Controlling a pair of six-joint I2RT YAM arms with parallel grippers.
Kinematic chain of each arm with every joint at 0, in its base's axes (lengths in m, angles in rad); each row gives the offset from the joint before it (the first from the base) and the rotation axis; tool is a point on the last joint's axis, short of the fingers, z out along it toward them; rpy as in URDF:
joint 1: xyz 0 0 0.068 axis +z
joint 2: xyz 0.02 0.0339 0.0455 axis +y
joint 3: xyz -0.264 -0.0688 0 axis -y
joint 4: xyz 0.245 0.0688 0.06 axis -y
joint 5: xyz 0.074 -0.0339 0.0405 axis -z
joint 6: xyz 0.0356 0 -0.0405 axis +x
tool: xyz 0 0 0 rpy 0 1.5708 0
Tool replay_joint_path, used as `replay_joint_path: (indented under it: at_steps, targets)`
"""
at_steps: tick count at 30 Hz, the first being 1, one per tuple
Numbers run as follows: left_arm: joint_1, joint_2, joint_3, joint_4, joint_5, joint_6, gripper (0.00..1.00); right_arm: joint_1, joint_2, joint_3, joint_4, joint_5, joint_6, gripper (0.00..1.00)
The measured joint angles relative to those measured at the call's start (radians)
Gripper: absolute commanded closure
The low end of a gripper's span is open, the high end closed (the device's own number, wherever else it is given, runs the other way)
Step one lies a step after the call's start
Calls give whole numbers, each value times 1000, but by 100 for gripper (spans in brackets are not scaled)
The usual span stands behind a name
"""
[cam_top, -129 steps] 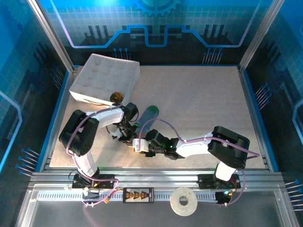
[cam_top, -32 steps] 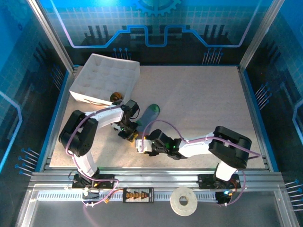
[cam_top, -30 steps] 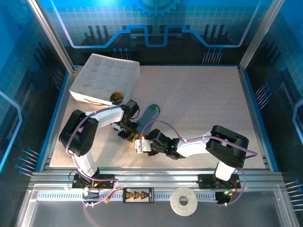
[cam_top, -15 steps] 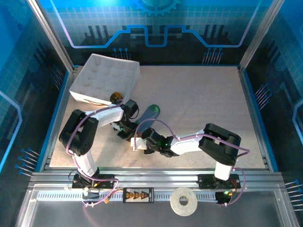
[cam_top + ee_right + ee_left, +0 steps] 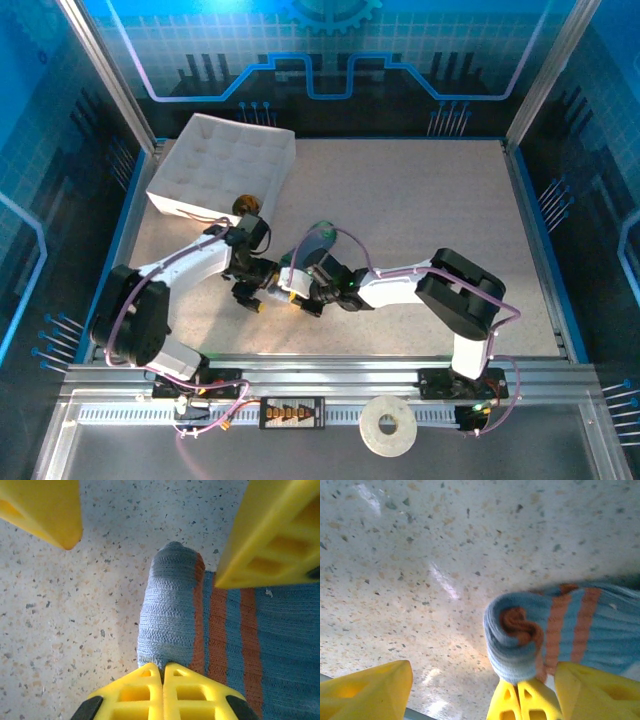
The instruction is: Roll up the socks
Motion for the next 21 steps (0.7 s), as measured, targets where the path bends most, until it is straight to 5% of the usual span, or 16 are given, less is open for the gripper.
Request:
replay_joint_path:
  at_steps: [10, 21]
  targets:
    - [-7, -115, -141, 162, 1, -25, 40, -129, 69, 72, -59, -298, 163, 100]
    - [-75, -31, -156, 325, -10, -48, 48, -214, 151, 145, -120, -520, 309, 100]
